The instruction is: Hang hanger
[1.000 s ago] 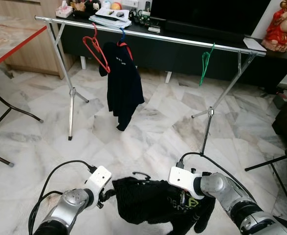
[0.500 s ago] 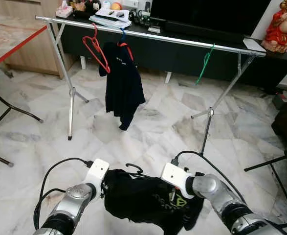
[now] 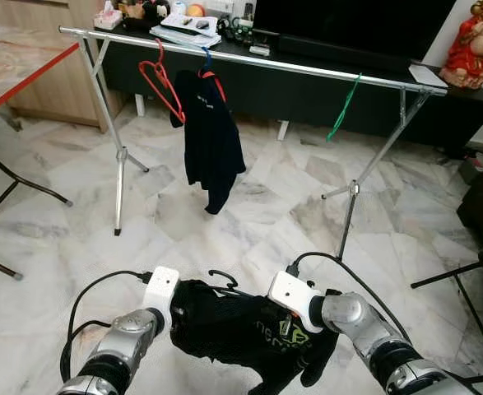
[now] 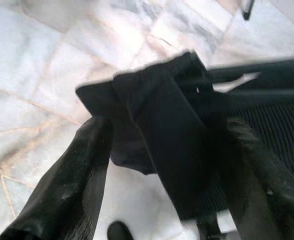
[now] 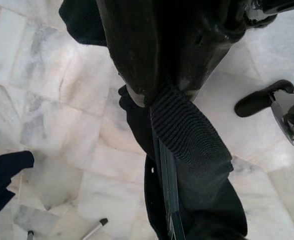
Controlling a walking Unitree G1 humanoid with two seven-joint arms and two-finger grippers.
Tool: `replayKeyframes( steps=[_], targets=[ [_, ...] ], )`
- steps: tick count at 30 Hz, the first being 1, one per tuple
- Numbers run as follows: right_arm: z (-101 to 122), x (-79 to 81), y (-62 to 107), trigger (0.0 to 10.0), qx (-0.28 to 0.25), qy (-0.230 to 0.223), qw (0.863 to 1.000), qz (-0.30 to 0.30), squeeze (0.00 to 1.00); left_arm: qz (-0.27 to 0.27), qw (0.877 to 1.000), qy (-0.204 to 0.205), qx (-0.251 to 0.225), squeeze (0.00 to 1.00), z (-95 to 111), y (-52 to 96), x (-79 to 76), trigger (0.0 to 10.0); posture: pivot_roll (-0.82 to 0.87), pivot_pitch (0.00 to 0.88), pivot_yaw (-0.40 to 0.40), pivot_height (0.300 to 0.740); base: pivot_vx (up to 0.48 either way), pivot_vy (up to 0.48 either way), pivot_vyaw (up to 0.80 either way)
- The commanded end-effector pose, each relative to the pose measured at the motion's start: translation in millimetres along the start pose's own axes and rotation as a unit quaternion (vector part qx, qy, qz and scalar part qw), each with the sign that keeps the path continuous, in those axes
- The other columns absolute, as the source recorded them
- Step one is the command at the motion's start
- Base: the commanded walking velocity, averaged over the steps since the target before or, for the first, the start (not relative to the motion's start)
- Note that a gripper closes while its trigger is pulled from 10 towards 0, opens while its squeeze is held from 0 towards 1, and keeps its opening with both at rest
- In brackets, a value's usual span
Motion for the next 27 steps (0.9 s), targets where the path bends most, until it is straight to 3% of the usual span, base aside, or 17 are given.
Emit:
replayKeyframes(
  steps=[1,9,10,12,13,14,27],
  targets=[
    [8.2,-8.9,5.9,10.0,-0.023,-0.004,1.0,-0.006,0.0,0.005,1.0,0.006,0.008,0.0,-3.3,-1.4,-2.1,10.0,0.04,0.112,-0.165,0.74,0.0,0.0,0.0],
    [15.0,-5.4,8.7,10.0,-0.049,-0.009,0.998,0.025,0.0,0.003,0.999,0.035,-0.001,0.0,-0.2,-3.6,-5.6,10.0,0.03,0.107,-0.162,0.74,0.0,0.0,0.0],
    [16.0,-5.1,9.0,10.0,-0.053,-0.011,0.998,0.028,0.0,0.001,0.999,0.037,-0.001,0.0,-0.6,-3.6,-6.1,5.5,0.03,0.105,-0.161,0.74,0.0,0.0,0.0],
    [15.8,-5.6,9.4,10.0,-0.052,-0.01,0.998,0.028,0.0,0.002,0.999,0.036,-0.001,0.0,-1.2,-3.7,-6.3,2.2,0.03,0.102,-0.16,0.74,0.0,0.0,0.0],
    [15.6,-5.7,9.6,10.0,-0.052,-0.009,0.998,0.028,0.0,0.003,0.999,0.035,0.0,0.0,-1.5,-3.8,-6.5,2.2,0.03,0.1,-0.161,0.74,0.0,0.0,0.0],
    [15.3,-6.1,10.1,10.0,-0.051,-0.009,0.998,0.028,0.0,0.003,0.999,0.035,0.0,0.0,-1.6,-3.9,-6.7,0.0,0.03,0.099,-0.16,0.74,0.0,0.0,0.0],
    [12.8,-7.5,12.2,10.0,-0.046,-0.007,0.998,0.029,0.0,0.018,0.999,0.034,-0.011,0.0,-1.2,-3.5,-3.6,0.0,0.03,0.079,-0.16,0.74,0.0,0.0,0.0]
  ],
)
Point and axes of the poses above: a point about 5 cm out from each wrist's last joint towards the gripper, its own y axis pointing back from the gripper into the wrist, its own z axis along the axis of the wrist's last joint, x = y × z, the point moved 4 cm from there along -y, pointing out of the wrist towards the gripper, and after that the axes turned 7 degrees about -y, right-handed, at the moved point
